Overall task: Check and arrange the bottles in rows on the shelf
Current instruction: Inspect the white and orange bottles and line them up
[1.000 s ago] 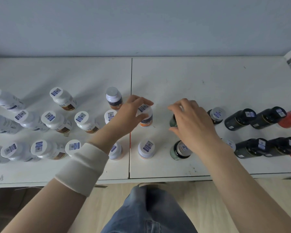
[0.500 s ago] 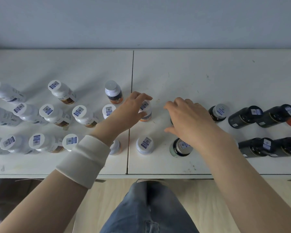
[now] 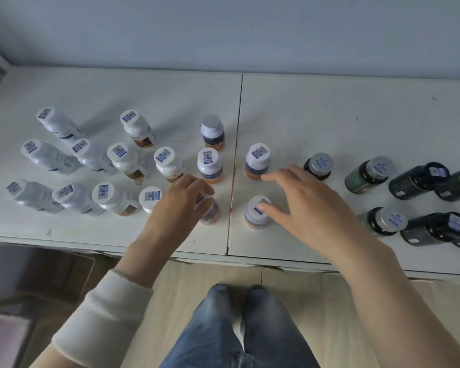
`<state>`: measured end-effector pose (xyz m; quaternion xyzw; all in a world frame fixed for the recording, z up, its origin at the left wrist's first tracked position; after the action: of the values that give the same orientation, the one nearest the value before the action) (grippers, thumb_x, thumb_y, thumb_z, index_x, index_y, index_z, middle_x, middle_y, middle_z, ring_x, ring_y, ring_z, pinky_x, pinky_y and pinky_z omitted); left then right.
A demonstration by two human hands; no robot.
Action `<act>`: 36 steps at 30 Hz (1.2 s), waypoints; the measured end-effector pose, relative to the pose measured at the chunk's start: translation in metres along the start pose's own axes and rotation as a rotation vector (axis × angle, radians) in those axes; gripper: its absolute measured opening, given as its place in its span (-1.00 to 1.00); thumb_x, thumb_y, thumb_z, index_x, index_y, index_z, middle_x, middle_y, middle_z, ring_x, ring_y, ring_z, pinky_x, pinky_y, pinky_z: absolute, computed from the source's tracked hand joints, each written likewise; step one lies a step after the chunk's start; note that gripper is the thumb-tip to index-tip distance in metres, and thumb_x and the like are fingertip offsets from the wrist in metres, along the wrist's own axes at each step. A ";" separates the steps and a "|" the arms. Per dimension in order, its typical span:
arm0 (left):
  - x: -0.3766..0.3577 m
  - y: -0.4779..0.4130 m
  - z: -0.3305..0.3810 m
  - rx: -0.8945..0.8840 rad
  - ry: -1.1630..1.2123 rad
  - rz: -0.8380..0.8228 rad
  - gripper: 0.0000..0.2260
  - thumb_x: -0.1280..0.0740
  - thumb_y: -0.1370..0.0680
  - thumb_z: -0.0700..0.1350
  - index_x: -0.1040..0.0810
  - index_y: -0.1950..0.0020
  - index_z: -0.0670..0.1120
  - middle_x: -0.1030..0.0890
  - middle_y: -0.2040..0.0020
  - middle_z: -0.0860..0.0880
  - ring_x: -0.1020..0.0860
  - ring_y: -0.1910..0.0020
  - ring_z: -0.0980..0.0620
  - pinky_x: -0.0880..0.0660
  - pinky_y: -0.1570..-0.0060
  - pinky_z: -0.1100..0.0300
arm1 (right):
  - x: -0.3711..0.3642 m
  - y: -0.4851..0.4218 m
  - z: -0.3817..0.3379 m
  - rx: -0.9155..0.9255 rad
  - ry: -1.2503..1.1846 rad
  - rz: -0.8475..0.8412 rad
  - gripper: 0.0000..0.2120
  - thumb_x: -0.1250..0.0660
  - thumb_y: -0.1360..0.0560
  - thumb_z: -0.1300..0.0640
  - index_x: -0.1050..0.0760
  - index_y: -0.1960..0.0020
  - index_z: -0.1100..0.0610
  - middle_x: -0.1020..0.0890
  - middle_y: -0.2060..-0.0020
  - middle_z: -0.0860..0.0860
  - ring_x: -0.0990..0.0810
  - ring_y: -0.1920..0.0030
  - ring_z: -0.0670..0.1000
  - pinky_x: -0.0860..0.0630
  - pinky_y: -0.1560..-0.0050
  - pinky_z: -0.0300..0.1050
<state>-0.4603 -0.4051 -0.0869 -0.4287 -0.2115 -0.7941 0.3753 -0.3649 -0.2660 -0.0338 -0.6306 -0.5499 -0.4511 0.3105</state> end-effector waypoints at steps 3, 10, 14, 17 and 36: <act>0.035 0.009 -0.012 0.055 0.293 0.193 -0.95 -0.33 -0.51 -0.20 -0.58 0.08 -0.09 -0.54 0.11 0.06 -0.49 0.17 0.24 -0.37 0.19 0.52 | -0.021 0.009 -0.007 -0.116 -0.368 0.048 -0.53 -0.29 -0.47 -0.06 -0.33 -0.33 0.03 -0.48 -0.20 -0.03 -0.55 -0.07 -0.01 -0.49 -0.03 -0.11; 0.049 0.033 -0.015 -0.018 1.111 -0.023 -0.86 -0.27 -0.51 -0.05 -0.54 -0.03 -0.03 -0.65 0.03 0.11 -0.59 0.02 0.12 -0.52 0.10 0.29 | -0.062 0.018 -0.054 -0.218 -1.323 0.079 -0.67 -0.30 -0.48 -0.05 -0.34 -0.18 0.01 -0.55 0.05 0.11 -0.62 0.33 0.00 -0.52 0.42 -0.16; 0.047 0.038 -0.022 -0.022 1.126 -0.149 -0.85 -0.31 -0.48 -0.03 -0.52 -0.02 0.00 -0.65 0.08 0.12 -0.59 0.08 0.16 -0.51 0.15 0.31 | -0.057 0.026 -0.068 -0.032 -1.245 0.150 -0.54 -0.34 -0.40 0.26 -0.35 -0.18 -0.12 -0.50 -0.07 0.05 -0.60 0.07 -0.06 -0.55 0.16 -0.19; 0.055 0.040 -0.019 -0.094 1.116 -0.145 -0.87 -0.27 -0.49 -0.19 -0.52 -0.02 -0.07 -0.66 0.01 0.11 -0.59 -0.02 0.14 -0.49 0.08 0.35 | -0.066 0.029 -0.072 -0.093 -1.347 0.143 -0.54 -0.41 -0.38 0.11 -0.32 -0.21 -0.06 -0.53 -0.08 0.07 -0.63 0.11 -0.02 -0.58 0.17 -0.17; 0.026 0.040 -0.016 0.069 1.416 -0.209 -0.70 -0.27 -0.50 -0.20 -0.60 -0.12 0.15 -0.64 -0.11 0.05 -0.59 -0.12 0.04 -0.55 -0.04 0.16 | -0.039 0.038 -0.061 -0.044 -1.222 0.395 -0.53 -0.41 -0.34 0.28 -0.38 -0.18 -0.01 -0.52 -0.15 0.07 -0.57 -0.09 -0.11 -0.52 -0.04 -0.27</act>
<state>-0.4466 -0.4518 -0.0730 0.2241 0.0178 -0.9063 0.3579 -0.3412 -0.3439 -0.0411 -0.8696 -0.4917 0.0442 0.0054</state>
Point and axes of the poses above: each hand's wrist, its own y-axis away from the middle knuckle, its own x-axis out of the back of the hand, z = x × y, the point moved 9 cm from there along -y, towards the middle knuckle
